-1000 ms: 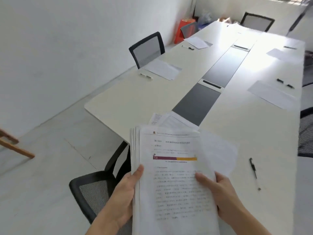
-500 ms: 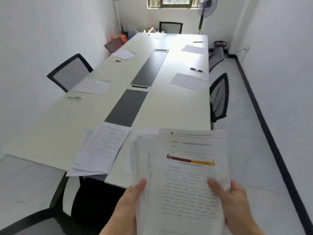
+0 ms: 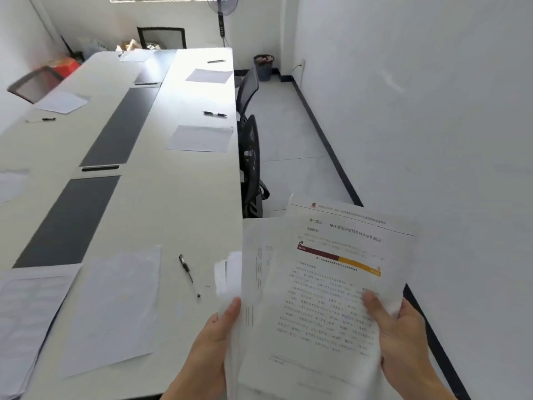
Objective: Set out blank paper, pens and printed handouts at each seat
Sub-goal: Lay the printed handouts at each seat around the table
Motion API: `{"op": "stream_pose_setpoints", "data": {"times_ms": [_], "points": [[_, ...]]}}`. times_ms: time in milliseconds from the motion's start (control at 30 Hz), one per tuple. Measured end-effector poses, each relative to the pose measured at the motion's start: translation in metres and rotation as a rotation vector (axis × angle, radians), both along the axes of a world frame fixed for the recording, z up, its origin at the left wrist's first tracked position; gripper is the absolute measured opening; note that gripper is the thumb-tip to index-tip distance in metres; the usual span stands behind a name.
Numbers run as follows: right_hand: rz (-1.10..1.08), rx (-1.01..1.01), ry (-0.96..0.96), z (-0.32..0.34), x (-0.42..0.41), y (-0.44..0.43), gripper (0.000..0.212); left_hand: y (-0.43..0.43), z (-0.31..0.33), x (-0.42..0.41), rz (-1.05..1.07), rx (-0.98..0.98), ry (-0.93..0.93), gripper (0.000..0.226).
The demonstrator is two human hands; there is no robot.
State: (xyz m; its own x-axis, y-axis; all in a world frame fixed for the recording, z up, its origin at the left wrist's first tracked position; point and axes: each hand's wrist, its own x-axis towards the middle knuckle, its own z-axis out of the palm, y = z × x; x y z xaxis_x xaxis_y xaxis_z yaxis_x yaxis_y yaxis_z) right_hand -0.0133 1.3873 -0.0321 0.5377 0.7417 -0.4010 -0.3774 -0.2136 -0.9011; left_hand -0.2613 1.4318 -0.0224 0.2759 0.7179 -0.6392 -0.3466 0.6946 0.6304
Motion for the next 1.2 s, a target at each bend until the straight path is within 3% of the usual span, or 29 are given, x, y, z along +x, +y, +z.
{"op": "stream_pose_setpoints", "data": {"times_ms": [300, 433, 600, 867, 1000, 1200], "points": [[0.161, -0.068, 0.044, 0.012, 0.08, 0.116, 0.029, 0.132, -0.002, 0.07, -0.055, 0.1, 0.022, 0.04], [0.025, -0.073, -0.023, 0.019, 0.111, 0.164, 0.022, 0.188, 0.011, 0.1, -0.072, 0.13, 0.005, 0.035], [-0.006, -0.06, 0.072, 0.018, 0.145, 0.217, 0.019, 0.24, 0.019, 0.128, -0.089, 0.125, 0.021, 0.036], [0.177, -0.095, 0.24, -0.004, 0.218, 0.343, 0.033, 0.334, 0.018, 0.189, -0.024, 0.113, 0.112, 0.03], [0.406, -0.17, 0.302, 0.001, 0.256, 0.418, 0.042, 0.389, 0.022, 0.223, 0.059, 0.146, 0.141, 0.018], [0.642, -0.242, 0.214, 0.006, 0.283, 0.521, 0.052, 0.446, 0.02, 0.244, 0.203, 0.139, 0.206, 0.036]]}}
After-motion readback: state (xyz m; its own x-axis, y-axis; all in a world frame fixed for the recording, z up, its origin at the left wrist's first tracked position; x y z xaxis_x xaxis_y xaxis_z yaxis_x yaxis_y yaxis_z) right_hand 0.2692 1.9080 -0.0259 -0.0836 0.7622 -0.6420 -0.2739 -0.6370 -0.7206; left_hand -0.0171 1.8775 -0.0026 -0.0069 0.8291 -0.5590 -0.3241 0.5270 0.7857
